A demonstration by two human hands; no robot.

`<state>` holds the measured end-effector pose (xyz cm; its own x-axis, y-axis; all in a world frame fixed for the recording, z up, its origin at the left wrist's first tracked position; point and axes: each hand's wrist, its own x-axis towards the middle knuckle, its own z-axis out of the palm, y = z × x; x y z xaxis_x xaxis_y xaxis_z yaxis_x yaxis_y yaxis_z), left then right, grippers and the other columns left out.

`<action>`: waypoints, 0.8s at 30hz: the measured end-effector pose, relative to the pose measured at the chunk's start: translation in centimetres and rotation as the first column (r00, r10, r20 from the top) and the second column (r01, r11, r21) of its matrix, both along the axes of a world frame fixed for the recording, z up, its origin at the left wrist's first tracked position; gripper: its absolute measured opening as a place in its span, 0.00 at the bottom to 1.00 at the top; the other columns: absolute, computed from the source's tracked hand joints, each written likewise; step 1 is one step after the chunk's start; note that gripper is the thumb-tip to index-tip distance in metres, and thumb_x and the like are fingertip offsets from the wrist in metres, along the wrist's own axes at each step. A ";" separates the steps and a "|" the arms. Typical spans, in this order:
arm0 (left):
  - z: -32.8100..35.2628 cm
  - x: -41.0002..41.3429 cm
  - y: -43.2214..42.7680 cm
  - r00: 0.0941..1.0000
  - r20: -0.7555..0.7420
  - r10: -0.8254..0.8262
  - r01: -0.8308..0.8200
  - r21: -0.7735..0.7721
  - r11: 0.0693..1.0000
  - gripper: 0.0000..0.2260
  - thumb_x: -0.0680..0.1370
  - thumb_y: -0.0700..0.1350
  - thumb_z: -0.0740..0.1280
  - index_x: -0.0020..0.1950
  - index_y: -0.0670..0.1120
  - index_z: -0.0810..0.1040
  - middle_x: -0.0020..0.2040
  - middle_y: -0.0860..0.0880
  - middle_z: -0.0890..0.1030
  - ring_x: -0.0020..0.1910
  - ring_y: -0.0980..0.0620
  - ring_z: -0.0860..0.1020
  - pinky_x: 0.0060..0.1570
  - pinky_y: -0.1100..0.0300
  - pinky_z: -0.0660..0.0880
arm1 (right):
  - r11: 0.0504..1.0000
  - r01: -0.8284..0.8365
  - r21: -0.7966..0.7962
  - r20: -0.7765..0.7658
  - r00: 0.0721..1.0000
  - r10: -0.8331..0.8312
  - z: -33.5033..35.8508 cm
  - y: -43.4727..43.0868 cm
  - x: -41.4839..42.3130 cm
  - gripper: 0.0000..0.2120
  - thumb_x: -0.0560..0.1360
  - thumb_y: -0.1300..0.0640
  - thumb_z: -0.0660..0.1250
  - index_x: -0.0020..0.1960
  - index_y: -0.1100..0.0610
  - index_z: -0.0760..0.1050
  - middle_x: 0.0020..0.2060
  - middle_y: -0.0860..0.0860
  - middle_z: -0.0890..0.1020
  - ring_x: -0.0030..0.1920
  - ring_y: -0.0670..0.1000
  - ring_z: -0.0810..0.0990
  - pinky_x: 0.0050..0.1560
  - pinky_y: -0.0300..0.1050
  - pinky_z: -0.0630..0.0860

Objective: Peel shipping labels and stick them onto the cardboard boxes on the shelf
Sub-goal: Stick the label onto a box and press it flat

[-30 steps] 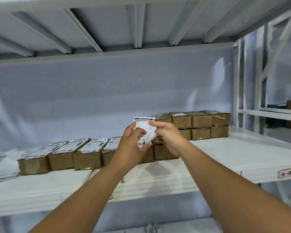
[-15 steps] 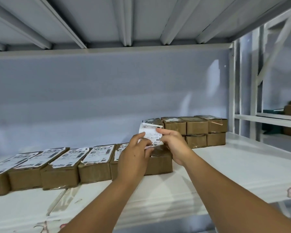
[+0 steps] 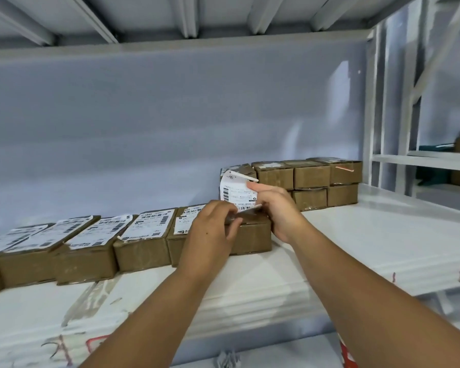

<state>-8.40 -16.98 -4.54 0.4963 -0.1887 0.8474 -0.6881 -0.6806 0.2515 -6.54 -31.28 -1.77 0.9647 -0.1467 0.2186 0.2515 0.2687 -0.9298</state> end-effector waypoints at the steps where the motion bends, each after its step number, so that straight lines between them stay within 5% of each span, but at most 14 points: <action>1: 0.0 0.0 0.0 1.000 0.001 0.000 0.000 0.001 1.000 0.05 0.72 0.38 0.72 0.47 0.41 0.81 0.45 0.48 0.79 0.42 0.55 0.74 0.46 0.79 0.63 | 1.000 0.000 -0.029 -0.003 1.000 0.000 -0.1 0.0 0.0 0.22 0.71 0.73 0.55 0.63 0.64 0.74 0.50 0.62 0.81 0.49 0.56 0.79 0.52 0.46 0.75; 5: -0.1 0.0 0.0 1.000 -0.016 -0.003 0.003 0.027 1.000 0.03 0.72 0.38 0.72 0.45 0.41 0.82 0.45 0.47 0.80 0.43 0.49 0.79 0.46 0.68 0.67 | 0.991 0.001 -0.131 -0.028 1.000 -0.004 -0.2 0.1 -0.3 0.24 0.70 0.71 0.58 0.64 0.62 0.74 0.52 0.61 0.80 0.52 0.58 0.80 0.55 0.48 0.76; 9: -0.2 0.0 0.1 1.000 0.016 -0.009 0.008 0.052 0.999 0.02 0.72 0.38 0.71 0.43 0.41 0.83 0.42 0.46 0.81 0.40 0.48 0.80 0.45 0.68 0.67 | 0.986 0.019 -0.168 -0.033 0.999 -0.025 -0.1 0.3 -0.5 0.36 0.56 0.63 0.60 0.65 0.60 0.74 0.54 0.60 0.80 0.57 0.58 0.79 0.60 0.51 0.75; 17: -0.3 0.2 0.1 0.999 0.031 0.012 -0.013 0.056 0.998 0.06 0.71 0.41 0.68 0.42 0.42 0.84 0.42 0.47 0.82 0.40 0.49 0.81 0.46 0.68 0.68 | 0.952 0.032 -0.305 -0.015 0.999 -0.038 -0.4 0.3 -0.5 0.40 0.54 0.61 0.59 0.68 0.57 0.72 0.57 0.56 0.79 0.56 0.55 0.78 0.54 0.47 0.75; 21: -0.3 0.2 0.0 0.999 0.022 0.023 -0.024 0.059 0.998 0.06 0.72 0.42 0.66 0.42 0.43 0.83 0.41 0.47 0.81 0.39 0.49 0.80 0.45 0.67 0.68 | 0.923 0.036 -0.382 -0.009 0.999 -0.043 -0.2 0.5 -1.2 0.39 0.57 0.61 0.61 0.70 0.55 0.70 0.48 0.53 0.80 0.43 0.50 0.76 0.46 0.44 0.70; 24: -0.3 0.2 0.0 1.000 0.018 0.024 -0.026 0.069 0.997 0.07 0.72 0.42 0.65 0.42 0.43 0.83 0.41 0.47 0.81 0.39 0.49 0.80 0.43 0.66 0.68 | 0.890 0.059 -0.452 0.014 0.998 -0.059 -0.3 0.3 -1.2 0.32 0.68 0.68 0.61 0.72 0.56 0.67 0.44 0.45 0.77 0.41 0.46 0.74 0.45 0.41 0.69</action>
